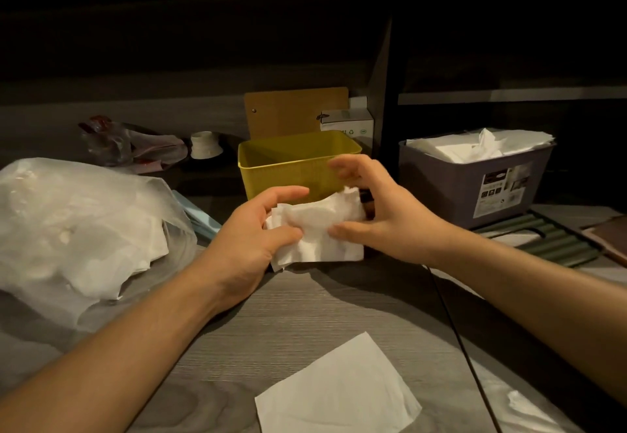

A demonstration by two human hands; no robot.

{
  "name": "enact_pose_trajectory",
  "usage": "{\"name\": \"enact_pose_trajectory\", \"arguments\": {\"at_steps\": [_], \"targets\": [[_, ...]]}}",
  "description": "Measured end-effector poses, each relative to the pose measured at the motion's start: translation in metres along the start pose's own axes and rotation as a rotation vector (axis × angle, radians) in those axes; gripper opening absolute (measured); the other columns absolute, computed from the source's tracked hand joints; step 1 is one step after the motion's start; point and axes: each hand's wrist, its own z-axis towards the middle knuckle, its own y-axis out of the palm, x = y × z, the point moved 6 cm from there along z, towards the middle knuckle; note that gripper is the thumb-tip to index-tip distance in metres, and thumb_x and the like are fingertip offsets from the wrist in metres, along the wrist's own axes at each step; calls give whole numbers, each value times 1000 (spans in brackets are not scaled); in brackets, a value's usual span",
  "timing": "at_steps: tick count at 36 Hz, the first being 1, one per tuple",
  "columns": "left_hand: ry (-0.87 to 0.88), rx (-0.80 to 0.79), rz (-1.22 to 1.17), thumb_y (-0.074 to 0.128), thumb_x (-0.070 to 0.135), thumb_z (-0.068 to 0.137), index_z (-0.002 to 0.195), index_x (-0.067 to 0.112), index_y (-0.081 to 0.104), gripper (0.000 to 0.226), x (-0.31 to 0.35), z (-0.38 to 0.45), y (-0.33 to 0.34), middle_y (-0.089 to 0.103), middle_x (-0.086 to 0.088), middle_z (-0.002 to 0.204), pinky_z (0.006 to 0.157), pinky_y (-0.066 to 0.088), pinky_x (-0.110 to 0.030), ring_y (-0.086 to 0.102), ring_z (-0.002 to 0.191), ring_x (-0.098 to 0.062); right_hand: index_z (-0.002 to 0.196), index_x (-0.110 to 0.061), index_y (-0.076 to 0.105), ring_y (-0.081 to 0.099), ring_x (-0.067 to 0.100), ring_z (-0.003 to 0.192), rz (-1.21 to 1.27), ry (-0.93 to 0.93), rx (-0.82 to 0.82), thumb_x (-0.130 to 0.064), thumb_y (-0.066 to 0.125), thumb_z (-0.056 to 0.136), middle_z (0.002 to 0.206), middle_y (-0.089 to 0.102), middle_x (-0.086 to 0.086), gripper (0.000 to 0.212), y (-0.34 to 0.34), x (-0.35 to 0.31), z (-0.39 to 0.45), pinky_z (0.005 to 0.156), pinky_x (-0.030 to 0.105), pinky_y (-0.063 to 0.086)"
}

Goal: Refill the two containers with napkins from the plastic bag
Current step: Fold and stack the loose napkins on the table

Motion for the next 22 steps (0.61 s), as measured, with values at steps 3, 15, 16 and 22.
{"name": "enact_pose_trajectory", "arguments": {"at_steps": [3,15,16,22], "targets": [[14,-21,15,58,-9,93,121,35,66,53,1,-1,1,66,1,119,87,61,-43,67,109,-23,148,-39,32,58,5,114,158,33,-115,-8,75,87,129,53,-8,81,12,3,-5,94,24,55],[37,141,81,51,34,103,106,38,72,22,5,-1,-1,68,7,111,78,59,-35,65,102,-18,146,-39,39,58,0,103,109,22,22,2,62,90,116,53,-17,73,14,-3,-11,85,20,55],[27,161,72,50,32,104,103,38,73,24,5,-1,-1,69,6,109,77,59,-36,65,101,-19,146,-39,39,59,-2,98,118,22,21,1,62,90,116,52,-18,72,15,-4,-12,79,18,54],[16,117,29,50,31,103,119,35,65,22,6,-4,5,65,4,118,86,60,-44,64,106,-19,148,-42,35,49,-4,116,74,37,-45,-3,61,93,143,43,-19,71,24,-9,-15,100,23,48]]}}
